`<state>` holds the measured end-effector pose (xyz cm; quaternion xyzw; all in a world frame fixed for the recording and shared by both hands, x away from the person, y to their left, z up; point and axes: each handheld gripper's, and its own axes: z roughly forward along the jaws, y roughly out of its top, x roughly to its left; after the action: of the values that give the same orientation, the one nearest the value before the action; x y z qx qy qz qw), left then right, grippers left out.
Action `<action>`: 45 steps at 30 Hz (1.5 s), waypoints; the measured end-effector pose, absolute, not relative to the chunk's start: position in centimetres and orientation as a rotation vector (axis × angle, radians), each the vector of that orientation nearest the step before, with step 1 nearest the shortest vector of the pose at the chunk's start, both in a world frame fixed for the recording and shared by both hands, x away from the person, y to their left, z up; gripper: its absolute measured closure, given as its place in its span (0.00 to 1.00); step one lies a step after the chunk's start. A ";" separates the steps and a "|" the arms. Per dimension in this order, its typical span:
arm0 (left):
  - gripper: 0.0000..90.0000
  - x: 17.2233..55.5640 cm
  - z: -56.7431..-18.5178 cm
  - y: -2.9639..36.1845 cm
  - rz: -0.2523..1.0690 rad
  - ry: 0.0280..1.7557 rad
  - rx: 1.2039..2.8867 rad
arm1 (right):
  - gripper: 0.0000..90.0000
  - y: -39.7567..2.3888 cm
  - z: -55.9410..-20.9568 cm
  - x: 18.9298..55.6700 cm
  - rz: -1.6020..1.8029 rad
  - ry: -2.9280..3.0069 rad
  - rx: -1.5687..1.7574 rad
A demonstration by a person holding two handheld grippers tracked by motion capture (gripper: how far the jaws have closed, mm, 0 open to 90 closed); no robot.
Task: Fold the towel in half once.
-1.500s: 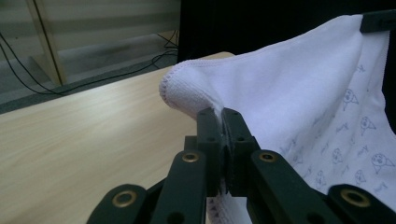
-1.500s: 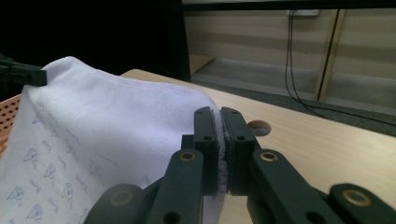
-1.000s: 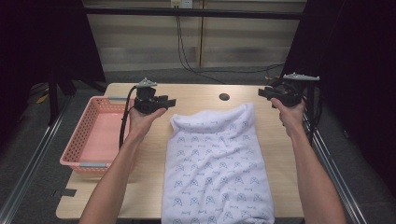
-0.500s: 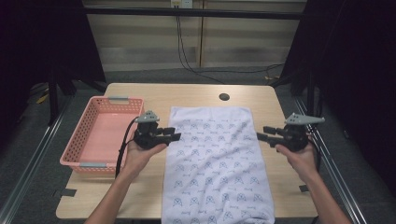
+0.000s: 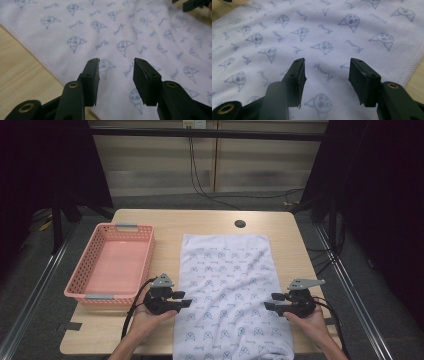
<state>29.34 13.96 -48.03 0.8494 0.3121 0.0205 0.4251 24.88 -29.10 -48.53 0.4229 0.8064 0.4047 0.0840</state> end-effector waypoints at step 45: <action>0.98 23.0 -48.8 14.8 -0.097 0.643 2.341 | 0.97 -26.4 -48.4 17.5 0.964 2.748 1.165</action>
<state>23.02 14.81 -48.82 0.9032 0.2480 -0.0374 0.3484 17.48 -26.39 -48.42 0.3714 0.8761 0.3074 0.0024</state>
